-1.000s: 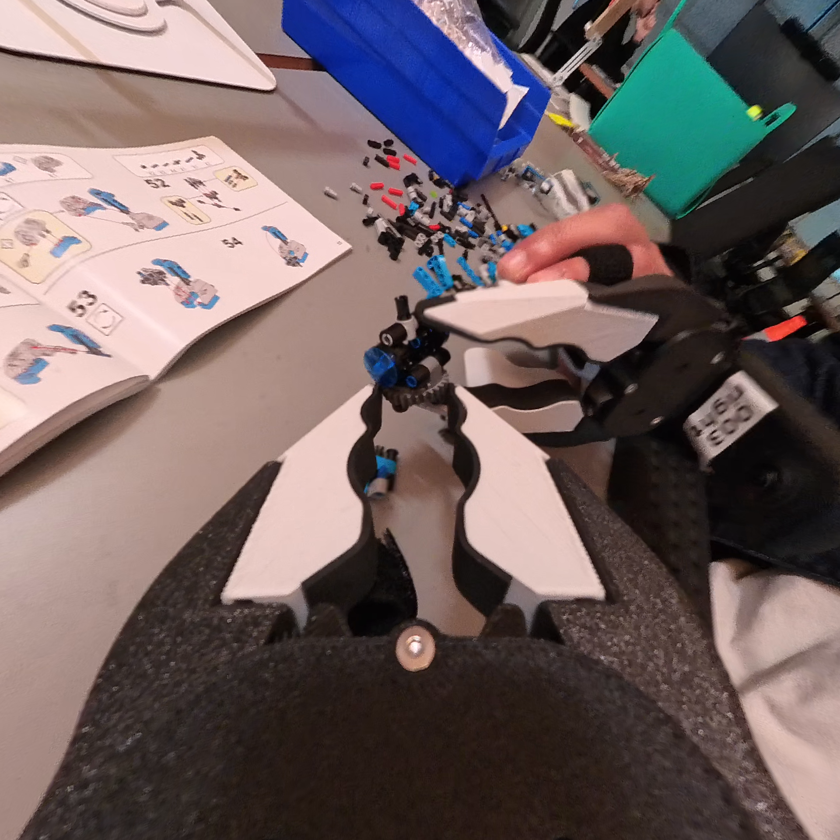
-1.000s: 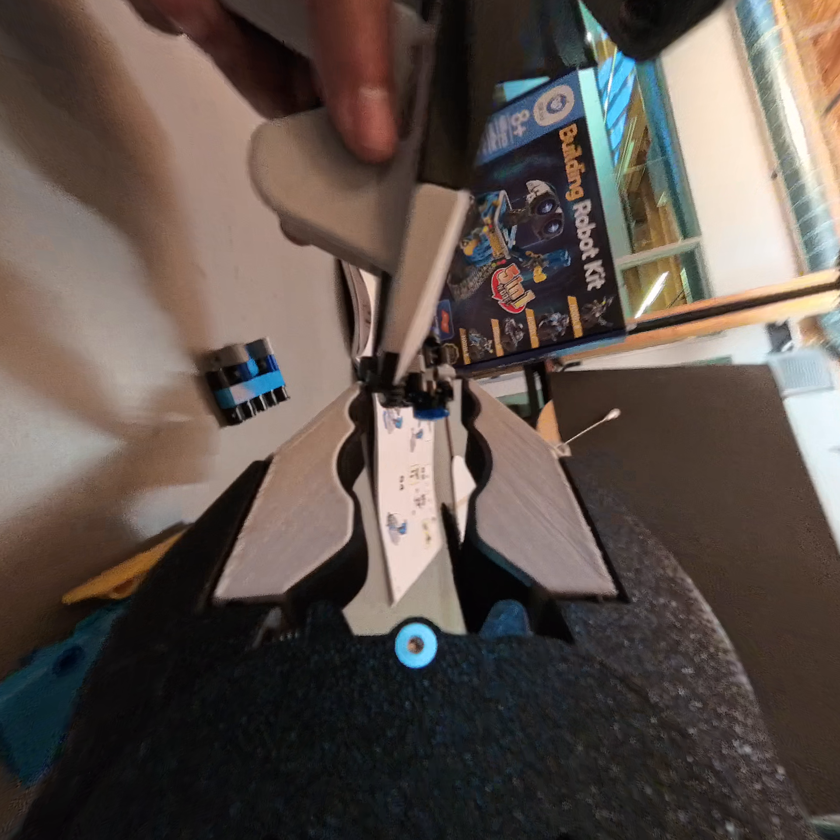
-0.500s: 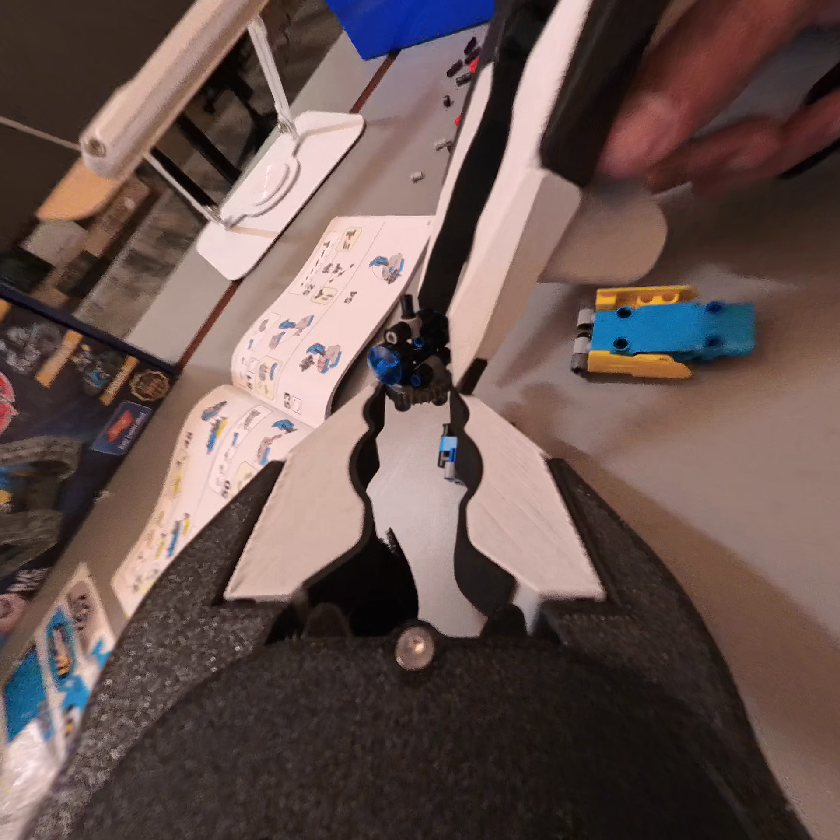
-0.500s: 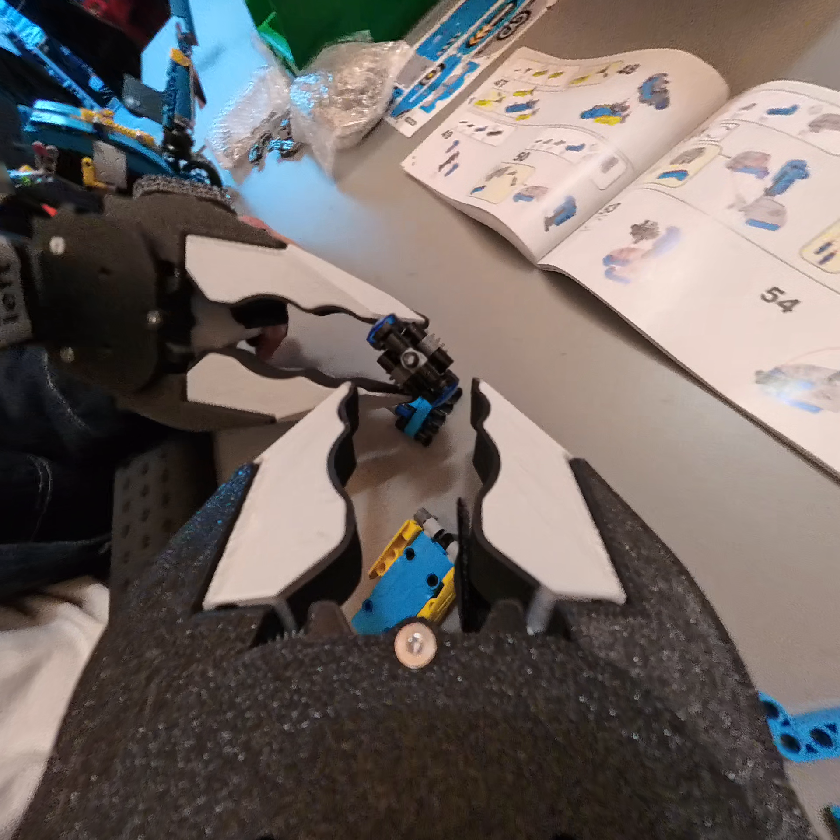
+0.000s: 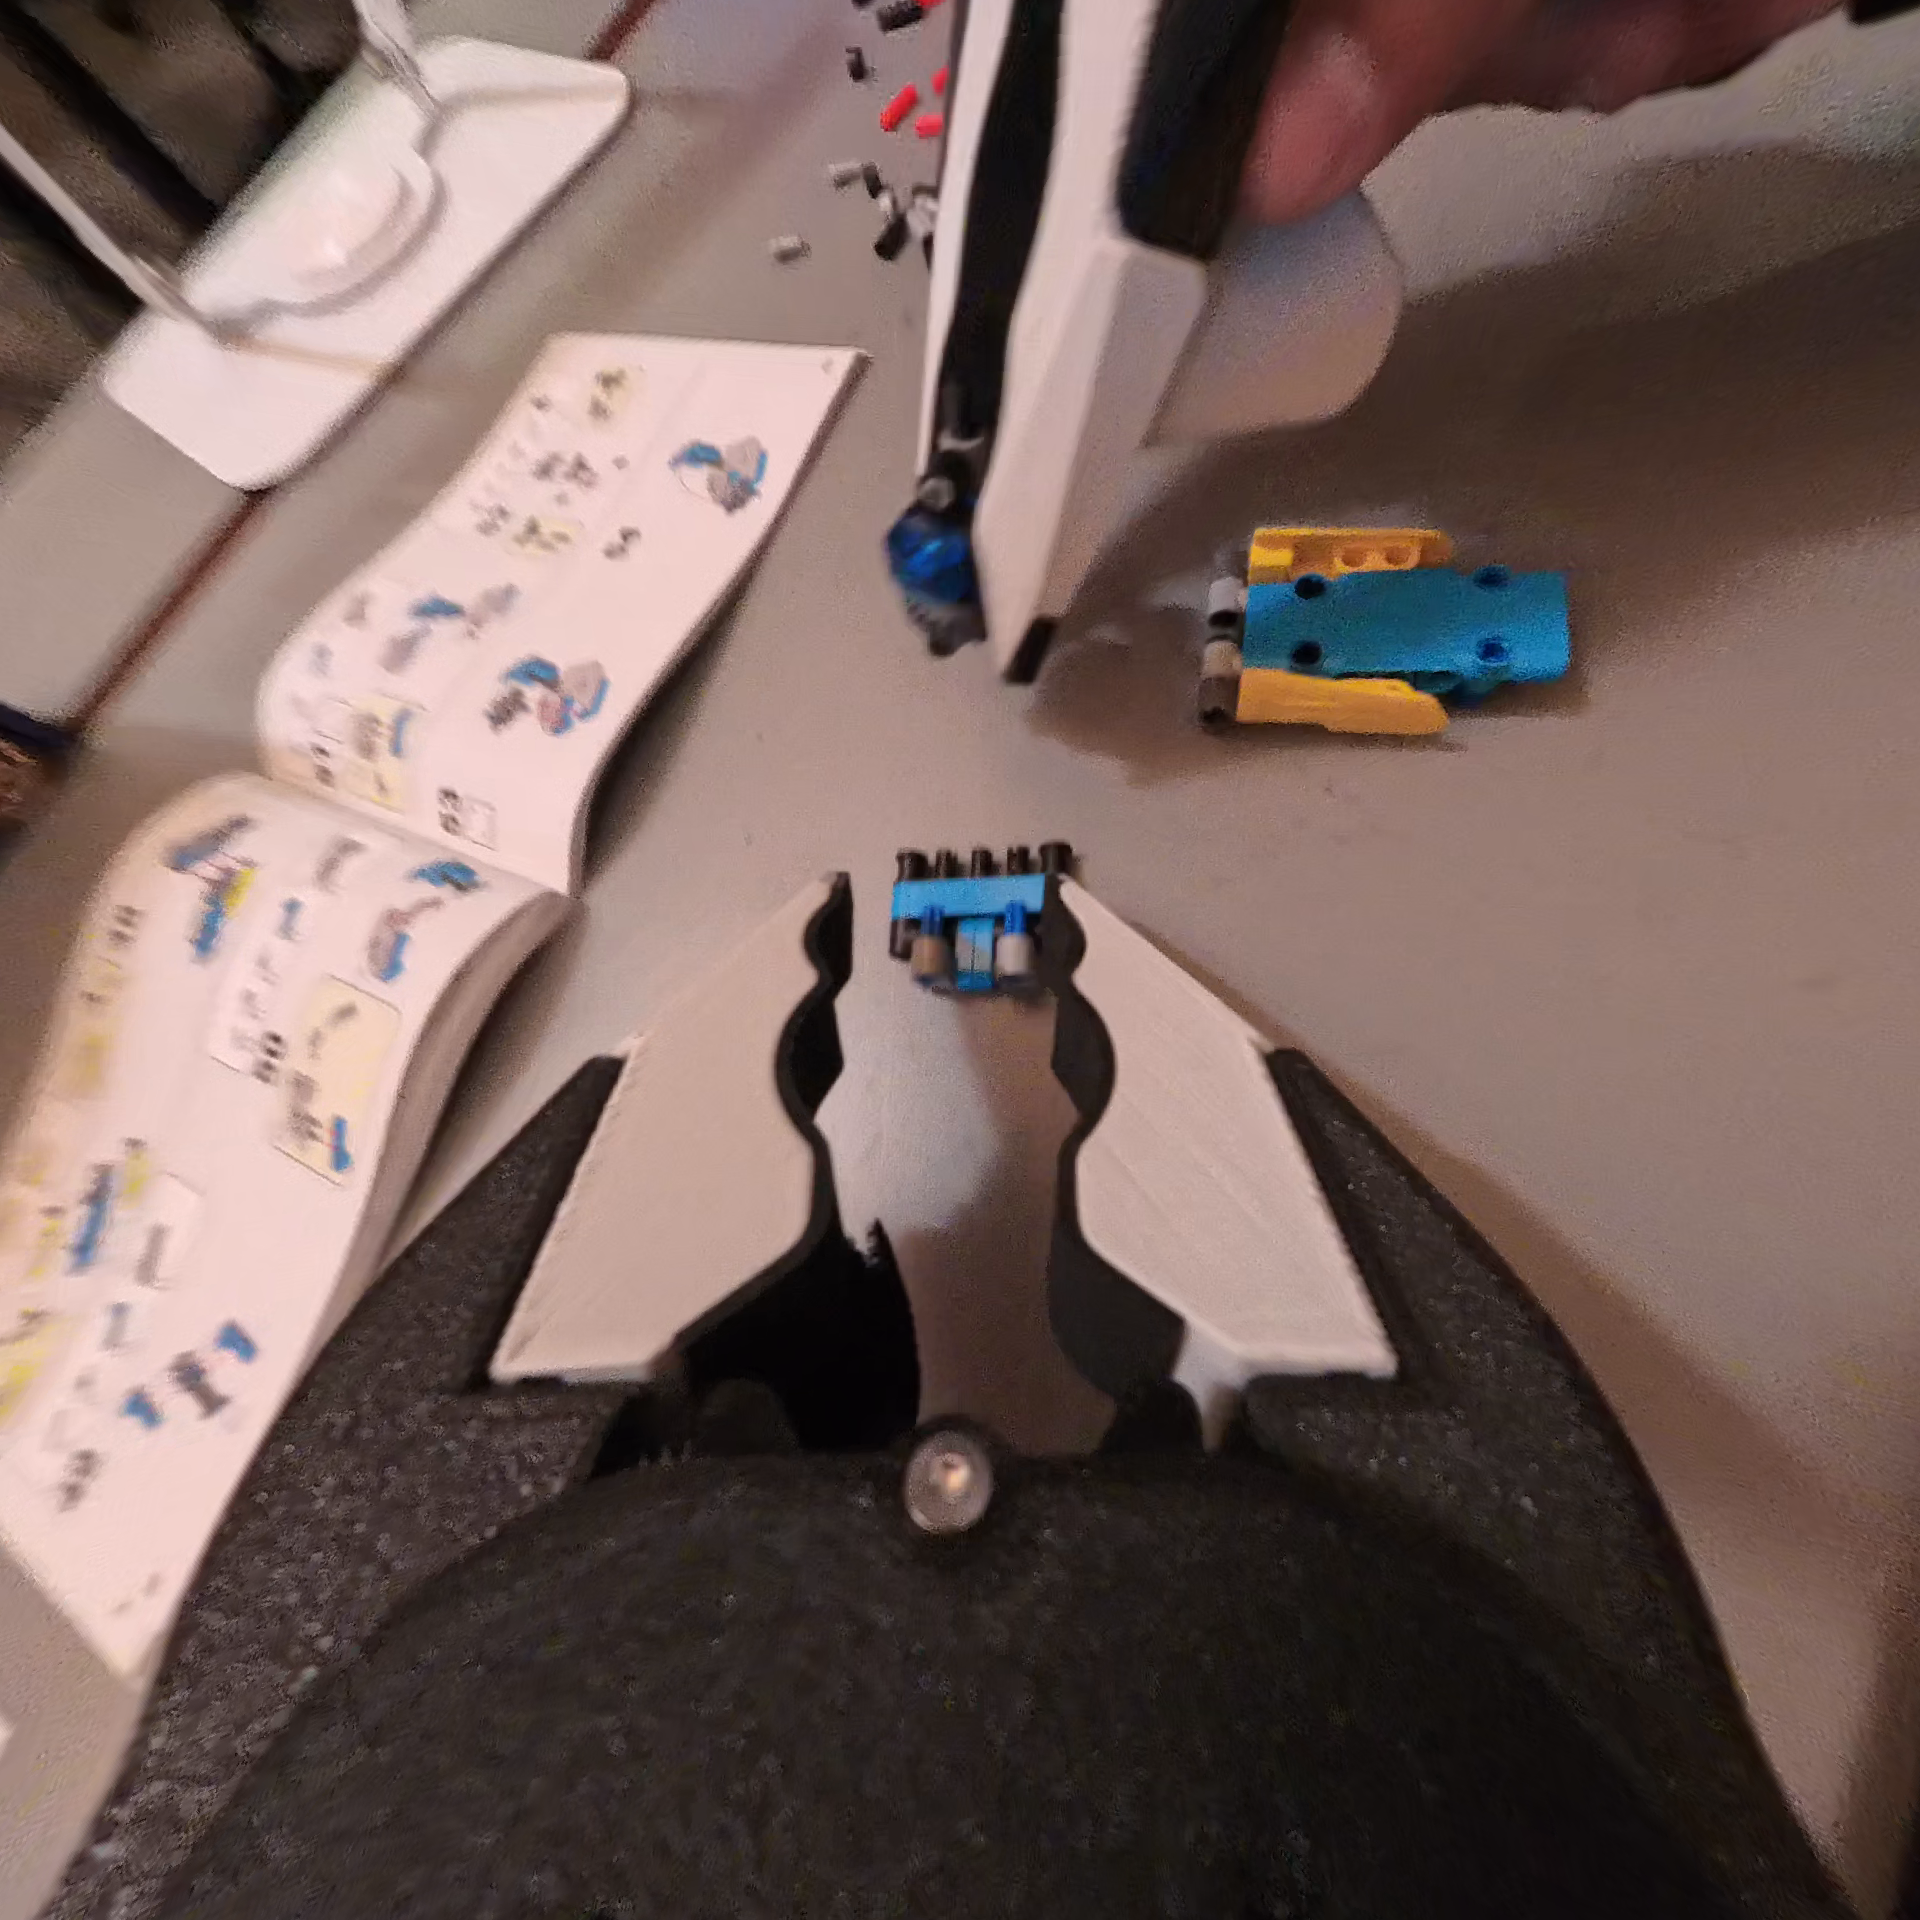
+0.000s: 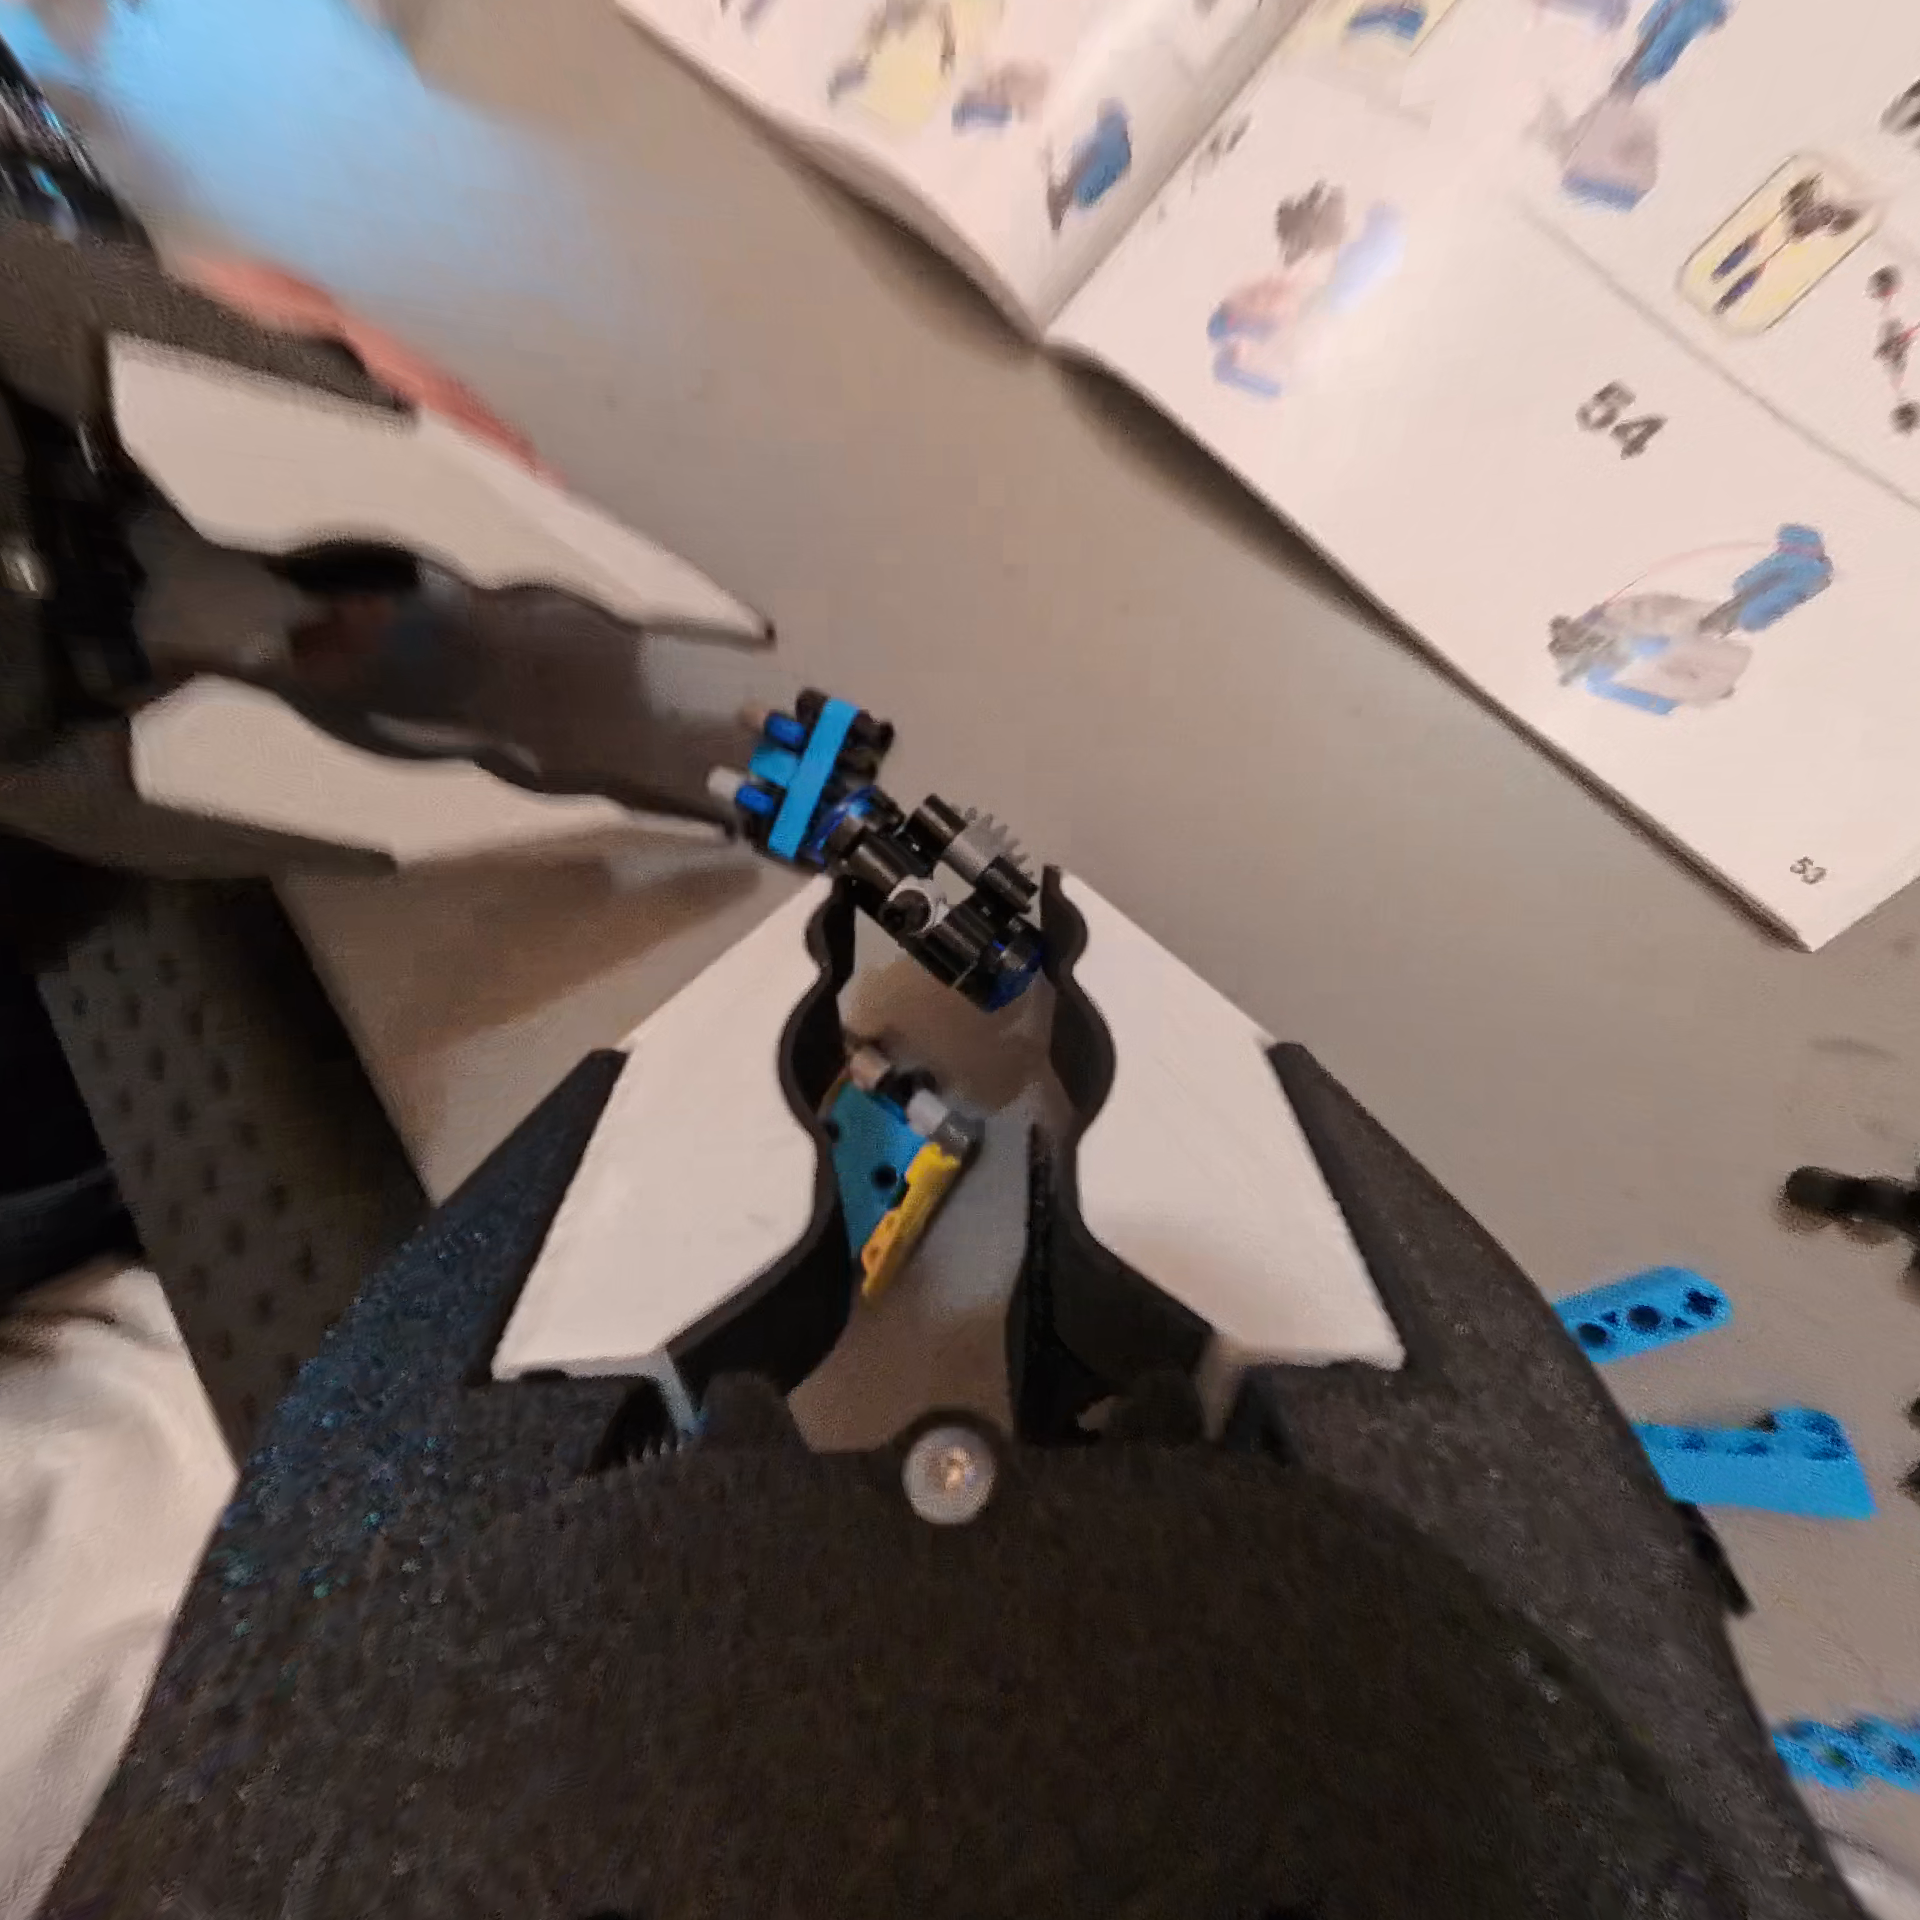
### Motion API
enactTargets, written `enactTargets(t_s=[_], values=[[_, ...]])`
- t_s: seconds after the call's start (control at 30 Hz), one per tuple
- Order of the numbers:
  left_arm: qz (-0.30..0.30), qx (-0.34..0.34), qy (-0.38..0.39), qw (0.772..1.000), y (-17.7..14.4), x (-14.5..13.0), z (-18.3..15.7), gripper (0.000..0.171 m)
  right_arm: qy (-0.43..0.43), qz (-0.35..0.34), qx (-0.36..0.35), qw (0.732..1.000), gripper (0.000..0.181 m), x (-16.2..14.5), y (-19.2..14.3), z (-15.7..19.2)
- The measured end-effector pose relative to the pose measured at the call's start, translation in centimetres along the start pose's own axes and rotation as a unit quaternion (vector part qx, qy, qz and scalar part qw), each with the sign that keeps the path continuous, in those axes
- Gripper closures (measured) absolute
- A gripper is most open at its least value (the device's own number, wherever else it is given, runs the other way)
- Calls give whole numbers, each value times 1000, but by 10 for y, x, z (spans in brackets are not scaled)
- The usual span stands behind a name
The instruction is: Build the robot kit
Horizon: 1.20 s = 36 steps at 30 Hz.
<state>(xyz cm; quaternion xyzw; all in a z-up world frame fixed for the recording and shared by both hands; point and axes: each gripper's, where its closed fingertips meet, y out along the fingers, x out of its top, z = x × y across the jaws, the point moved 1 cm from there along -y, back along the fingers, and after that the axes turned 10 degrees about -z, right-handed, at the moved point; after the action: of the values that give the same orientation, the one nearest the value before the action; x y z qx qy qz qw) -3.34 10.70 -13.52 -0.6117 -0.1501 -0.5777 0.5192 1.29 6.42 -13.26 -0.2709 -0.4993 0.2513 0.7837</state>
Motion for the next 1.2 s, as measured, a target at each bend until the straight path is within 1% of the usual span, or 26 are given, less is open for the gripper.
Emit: enactTargets(t_s=[0.03, 0.1, 0.17, 0.23, 0.3, 0.4, 0.47, 0.63, 0.73, 0.77, 0.83, 1.0, 1.07, 1.1, 1.2], values=[[-6, -20, -22, 1000, -4, -2, 3, 131, -6, 18, 2, 1000, 146, -1, -1, 0], [4, -65, -49, 997, -7, -10, 5, 110, -15, 27, -8, 999, 146, 4, 0, 0], [24, -94, -59, 994, -3, -21, 2, 101, -31, 44, -13, 998, 146, 5, 6, 2], [36, -105, -53, 992, 0, -23, -3, 105, -41, 64, -6, 997, 146, 1, 13, 6], [32, -93, -37, 994, 4, -20, -4, 114, -49, 68, -5, 996, 146, -1, 18, 6], [29, -94, -31, 995, 9, -16, -6, 123, -41, 76, 22, 996, 145, -3, 24, 11], [28, -100, -27, 994, 11, -15, -8, 131, -56, 86, 17, 995, 145, -5, 28, 8], [32, -107, -52, 992, 12, -16, -8, 132, -55, 93, 24, 994, 145, -4, 29, 8], [33, -97, -60, 993, 14, -15, -8, 132, -43, 76, 41, 995, 145, 2, 28, 12], [34, -94, -61, 993, 14, -15, -8, 132, -42, 73, 37, 996, 143, 3, 26, 11], [34, -90, -64, 993, 15, -14, -8, 132, -55, 72, 20, 996, 150, 2, 24, 5], [35, -88, -67, 993, 15, -14, -8, 132, -55, 65, 19, 996, 152, 0, 24, 6], [35, -86, -68, 993, 15, -14, -8, 132, -58, 79, 13, 995, 154, -6, 23, 3], [35, -86, -68, 993, 15, -14, -8, 132, -71, 86, 11, 994, 151, -9, 22, 2], [36, -86, -71, 993, 15, -14, -8, 132, -75, 92, 4, 993, 152, -13, 19, 2]])
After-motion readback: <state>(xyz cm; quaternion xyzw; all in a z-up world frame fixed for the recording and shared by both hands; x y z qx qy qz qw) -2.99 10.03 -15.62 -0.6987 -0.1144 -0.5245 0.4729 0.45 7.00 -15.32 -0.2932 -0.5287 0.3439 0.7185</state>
